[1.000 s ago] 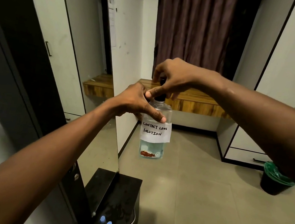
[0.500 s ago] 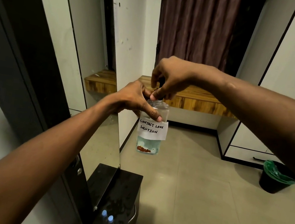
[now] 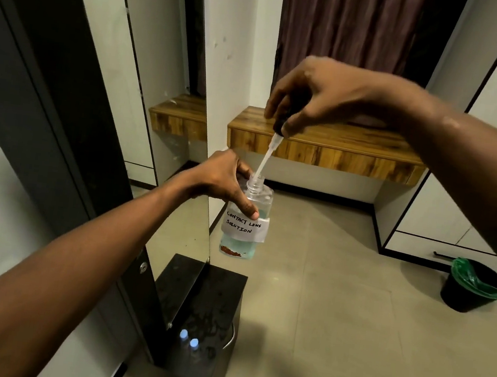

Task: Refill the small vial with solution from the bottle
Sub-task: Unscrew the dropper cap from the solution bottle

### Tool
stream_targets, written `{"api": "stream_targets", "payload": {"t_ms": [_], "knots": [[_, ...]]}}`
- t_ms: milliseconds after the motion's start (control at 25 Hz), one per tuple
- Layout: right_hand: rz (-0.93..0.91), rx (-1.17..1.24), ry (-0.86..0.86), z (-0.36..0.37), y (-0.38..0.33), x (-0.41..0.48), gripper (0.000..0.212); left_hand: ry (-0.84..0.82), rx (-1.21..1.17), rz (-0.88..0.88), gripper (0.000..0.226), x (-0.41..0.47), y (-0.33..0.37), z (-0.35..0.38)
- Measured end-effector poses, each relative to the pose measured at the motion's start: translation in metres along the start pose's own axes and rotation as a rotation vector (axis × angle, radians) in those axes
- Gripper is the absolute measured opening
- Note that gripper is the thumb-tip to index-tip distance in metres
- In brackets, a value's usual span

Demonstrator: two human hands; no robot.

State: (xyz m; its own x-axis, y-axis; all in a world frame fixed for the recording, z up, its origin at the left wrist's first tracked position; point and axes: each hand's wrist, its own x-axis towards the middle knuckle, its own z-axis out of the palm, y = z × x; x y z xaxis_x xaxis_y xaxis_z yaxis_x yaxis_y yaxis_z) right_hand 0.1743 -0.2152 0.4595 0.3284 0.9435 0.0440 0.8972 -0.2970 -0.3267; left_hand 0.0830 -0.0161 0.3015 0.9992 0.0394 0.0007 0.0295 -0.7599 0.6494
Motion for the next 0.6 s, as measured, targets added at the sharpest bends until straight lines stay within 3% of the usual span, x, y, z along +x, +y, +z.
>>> {"api": "stream_targets", "payload": {"t_ms": [160, 360, 600], "knots": [[0.123, -0.054, -0.017, -0.004, 0.02, -0.01, 0.023, 0.044, 0.174, -0.063, 0.06, 0.005, -0.04, 0.025], [0.207, 0.144, 0.086, 0.016, 0.061, -0.025, 0.02, 0.033, 0.324, -0.209, 0.072, 0.008, -0.091, 0.052], [0.404, 0.321, -0.005, 0.133, 0.109, 0.007, 0.015, -0.052, 0.366, -0.315, 0.089, 0.017, -0.149, 0.089]]}}
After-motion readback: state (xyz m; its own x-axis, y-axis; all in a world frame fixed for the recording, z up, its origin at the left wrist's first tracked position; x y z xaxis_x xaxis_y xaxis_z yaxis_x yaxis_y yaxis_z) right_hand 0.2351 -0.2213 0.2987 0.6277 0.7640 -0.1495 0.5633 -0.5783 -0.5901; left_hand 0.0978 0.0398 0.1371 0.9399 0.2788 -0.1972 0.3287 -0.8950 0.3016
